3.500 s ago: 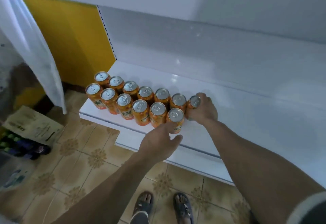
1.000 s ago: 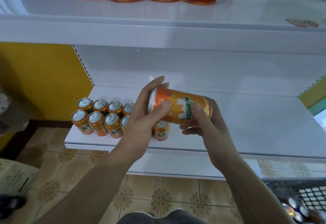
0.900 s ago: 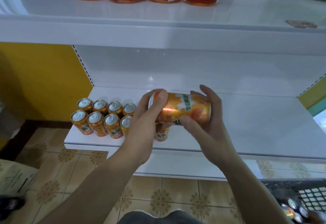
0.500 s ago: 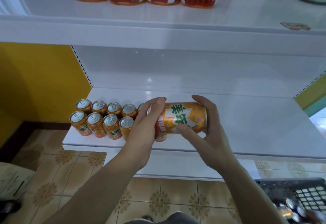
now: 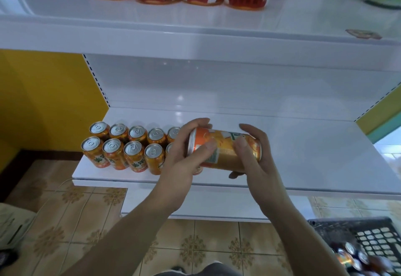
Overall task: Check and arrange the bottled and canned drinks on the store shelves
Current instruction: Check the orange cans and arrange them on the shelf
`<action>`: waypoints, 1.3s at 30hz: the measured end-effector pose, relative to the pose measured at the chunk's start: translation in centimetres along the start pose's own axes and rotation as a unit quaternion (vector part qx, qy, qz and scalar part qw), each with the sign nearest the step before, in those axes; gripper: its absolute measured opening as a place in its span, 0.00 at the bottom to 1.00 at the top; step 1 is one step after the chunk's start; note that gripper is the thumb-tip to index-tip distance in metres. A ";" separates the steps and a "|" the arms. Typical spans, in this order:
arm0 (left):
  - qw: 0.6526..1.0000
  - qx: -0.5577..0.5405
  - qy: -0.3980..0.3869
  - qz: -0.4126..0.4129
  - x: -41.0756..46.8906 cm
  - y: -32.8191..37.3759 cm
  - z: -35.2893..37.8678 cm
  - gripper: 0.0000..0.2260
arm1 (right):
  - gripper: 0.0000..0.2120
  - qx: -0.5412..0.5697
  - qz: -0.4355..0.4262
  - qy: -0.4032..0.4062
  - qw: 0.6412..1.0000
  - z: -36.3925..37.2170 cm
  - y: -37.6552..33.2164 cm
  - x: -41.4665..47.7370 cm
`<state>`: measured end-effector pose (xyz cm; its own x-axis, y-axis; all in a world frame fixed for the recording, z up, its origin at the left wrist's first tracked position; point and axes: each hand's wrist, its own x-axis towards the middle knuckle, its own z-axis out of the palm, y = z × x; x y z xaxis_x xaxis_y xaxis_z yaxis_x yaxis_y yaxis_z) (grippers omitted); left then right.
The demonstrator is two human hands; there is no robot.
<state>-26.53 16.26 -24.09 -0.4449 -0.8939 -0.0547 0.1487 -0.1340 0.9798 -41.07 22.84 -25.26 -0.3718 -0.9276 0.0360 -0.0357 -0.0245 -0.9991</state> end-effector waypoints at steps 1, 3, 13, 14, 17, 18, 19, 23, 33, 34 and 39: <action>0.999 -0.021 0.017 -0.020 0.2 0.0 -0.1 0.18 | 0.22 -0.013 -0.012 -0.023 1.000 -0.1 0.1 0.0; 0.993 -0.073 0.053 -0.076 0.5 0.2 -0.1 0.23 | 0.27 -0.059 -0.051 -0.041 0.996 -0.3 0.5 -0.1; 0.985 -0.014 -0.132 0.110 0.6 0.7 -2.9 0.30 | 0.29 0.203 0.296 -0.023 0.933 3.1 -0.3 1.1; 0.982 -0.011 -0.152 0.110 0.5 0.7 -3.2 0.30 | 0.30 0.223 0.316 -0.045 0.921 3.3 -0.1 1.2; 0.976 0.001 -0.188 0.106 0.7 0.8 -4.1 0.29 | 0.33 0.278 0.359 -0.100 0.886 4.0 0.9 1.1; 0.975 0.002 -0.197 0.105 0.8 0.8 -4.4 0.28 | 0.34 0.291 0.366 -0.110 0.877 4.2 1.3 0.9; 0.974 0.001 -0.203 0.104 0.9 0.8 -4.6 0.28 | 0.35 0.302 0.372 -0.117 0.870 4.4 1.7 0.8; 0.972 -0.016 -0.217 0.089 1.3 0.5 -4.8 0.27 | 0.36 0.342 0.383 -0.119 0.850 4.5 2.6 0.3; 0.984 -0.007 -0.171 0.052 3.4 0.1 -1.4 0.23 | 0.34 0.380 0.390 -0.131 0.829 2.2 3.1 1.4; 0.986 -0.003 -0.159 0.050 3.7 0.1 -0.8 0.24 | 0.33 0.376 0.393 -0.133 0.829 1.8 3.1 1.8; 0.990 0.005 -0.138 0.031 5.2 0.3 1.9 0.24 | 0.34 0.393 0.400 -0.142 0.816 -0.2 3.0 3.5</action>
<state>-30.48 12.42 -23.69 -0.6597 -0.7493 0.0580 0.1743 -0.0774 0.9817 -42.67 19.61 -28.08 0.2495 -0.8105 -0.5299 0.7607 0.5026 -0.4107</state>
